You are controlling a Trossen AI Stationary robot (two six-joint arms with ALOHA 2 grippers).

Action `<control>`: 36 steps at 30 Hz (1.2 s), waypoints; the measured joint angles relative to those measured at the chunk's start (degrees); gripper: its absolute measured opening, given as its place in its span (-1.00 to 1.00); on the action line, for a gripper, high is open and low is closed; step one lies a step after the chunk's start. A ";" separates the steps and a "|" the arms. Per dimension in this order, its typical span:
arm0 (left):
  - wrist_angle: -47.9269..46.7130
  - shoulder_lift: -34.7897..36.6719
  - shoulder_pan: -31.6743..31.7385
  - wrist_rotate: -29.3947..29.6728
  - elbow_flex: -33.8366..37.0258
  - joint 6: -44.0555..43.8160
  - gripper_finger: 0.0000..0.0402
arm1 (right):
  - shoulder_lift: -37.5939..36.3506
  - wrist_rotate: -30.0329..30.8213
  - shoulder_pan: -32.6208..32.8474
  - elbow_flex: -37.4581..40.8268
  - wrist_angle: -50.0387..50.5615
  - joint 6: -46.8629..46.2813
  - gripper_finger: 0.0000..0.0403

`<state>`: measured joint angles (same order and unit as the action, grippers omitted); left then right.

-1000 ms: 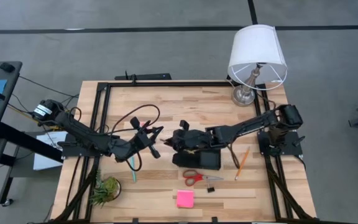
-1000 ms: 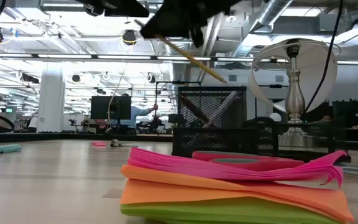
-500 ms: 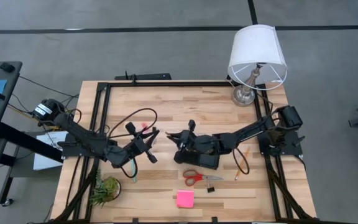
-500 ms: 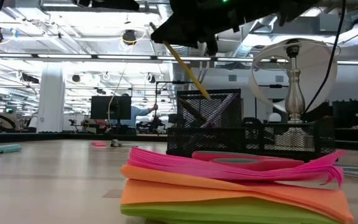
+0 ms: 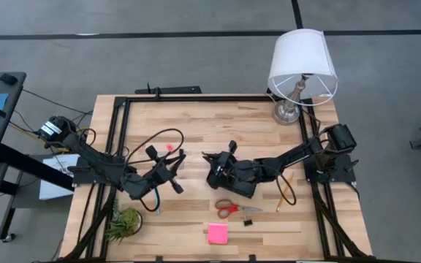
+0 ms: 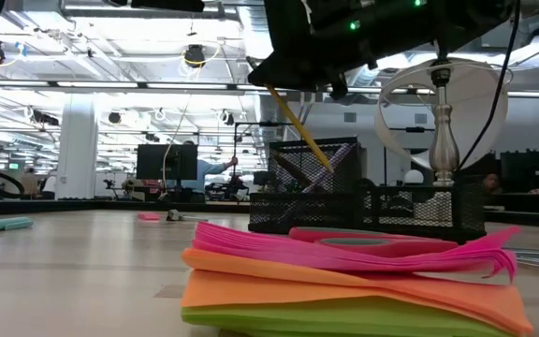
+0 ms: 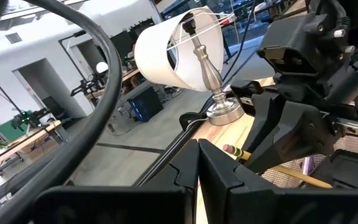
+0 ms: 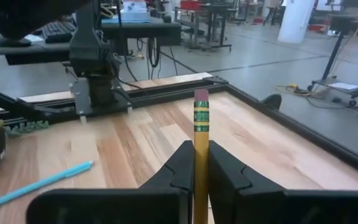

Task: Pick and place office supplies into organizer
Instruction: Put the left yellow pencil into the desk organizer

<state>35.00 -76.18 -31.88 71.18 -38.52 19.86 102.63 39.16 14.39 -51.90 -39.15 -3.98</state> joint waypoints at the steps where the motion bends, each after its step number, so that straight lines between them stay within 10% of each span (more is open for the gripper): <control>1: 0.00 0.00 0.00 0.00 0.00 0.00 -1.00 | 0.00 -0.03 0.14 0.00 -0.94 0.88 -0.91; 22: 0.02 0.00 0.04 0.00 0.00 -0.31 -1.00 | -0.22 0.12 0.67 -0.11 -19.86 18.43 -0.90; 26: 0.02 0.00 0.04 0.00 -0.02 -0.31 -1.00 | -0.22 7.61 0.65 -0.10 -20.82 24.90 -0.93; 36: -0.02 0.00 0.04 -0.41 -0.02 -1.99 -1.00 | -0.20 8.04 -5.63 -0.09 -2.37 8.86 -0.92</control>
<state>34.98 -76.18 -31.83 70.77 -38.54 17.87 102.43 47.20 8.76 -51.99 -41.52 4.88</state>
